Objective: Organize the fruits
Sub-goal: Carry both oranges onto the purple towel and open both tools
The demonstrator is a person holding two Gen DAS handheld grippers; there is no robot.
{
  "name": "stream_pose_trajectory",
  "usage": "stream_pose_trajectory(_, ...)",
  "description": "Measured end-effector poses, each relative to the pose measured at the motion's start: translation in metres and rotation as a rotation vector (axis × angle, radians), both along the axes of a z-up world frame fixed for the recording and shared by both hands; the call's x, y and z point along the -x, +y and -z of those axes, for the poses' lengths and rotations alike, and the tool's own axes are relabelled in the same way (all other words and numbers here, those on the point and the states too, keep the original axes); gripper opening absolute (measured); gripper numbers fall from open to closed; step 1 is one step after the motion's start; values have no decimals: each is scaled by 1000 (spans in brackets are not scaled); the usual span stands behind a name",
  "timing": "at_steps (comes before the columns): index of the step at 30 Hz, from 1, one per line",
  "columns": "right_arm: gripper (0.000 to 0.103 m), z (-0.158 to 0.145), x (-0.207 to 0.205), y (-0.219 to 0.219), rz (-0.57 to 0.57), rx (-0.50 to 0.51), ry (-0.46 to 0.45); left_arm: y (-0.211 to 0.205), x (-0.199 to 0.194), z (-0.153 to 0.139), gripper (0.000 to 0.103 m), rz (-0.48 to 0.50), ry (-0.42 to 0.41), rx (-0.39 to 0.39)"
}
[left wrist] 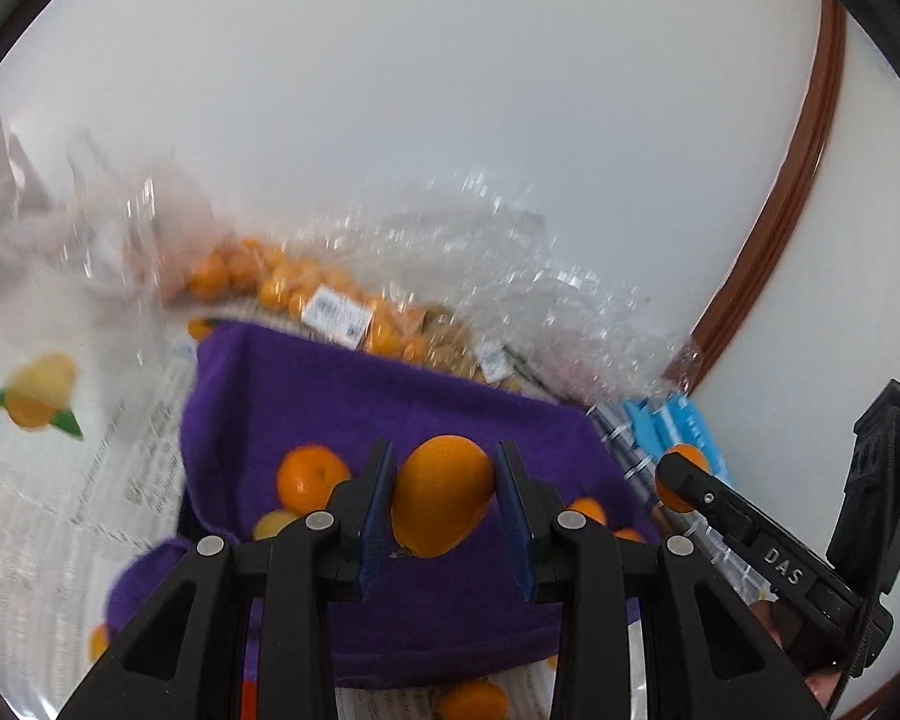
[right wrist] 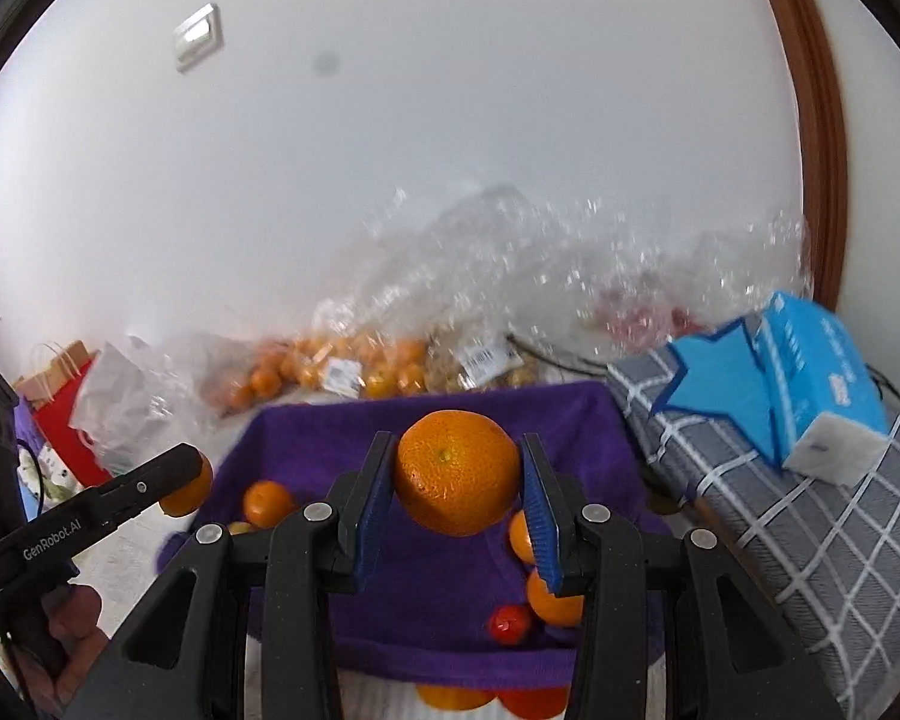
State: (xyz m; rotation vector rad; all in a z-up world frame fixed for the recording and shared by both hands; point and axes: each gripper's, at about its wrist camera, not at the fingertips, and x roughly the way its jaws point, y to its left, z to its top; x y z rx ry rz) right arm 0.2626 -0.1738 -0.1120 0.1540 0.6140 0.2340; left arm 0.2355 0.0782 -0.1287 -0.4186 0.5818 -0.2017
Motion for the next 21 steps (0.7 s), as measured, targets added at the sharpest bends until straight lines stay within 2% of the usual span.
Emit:
stream_pose_trajectory(2, 40, 10, -6, 1, 6, 27, 37, -2, -5, 10, 32, 18, 18, 6)
stream_pose_trajectory(9, 40, 30, -13, 14, -44, 75, 77, -8, -20, 30, 32, 14, 61, -49)
stream_pose_trajectory(21, 40, 51, -18, 32, -91, 126, 140, -6, -22, 32, 32, 15, 65, -46)
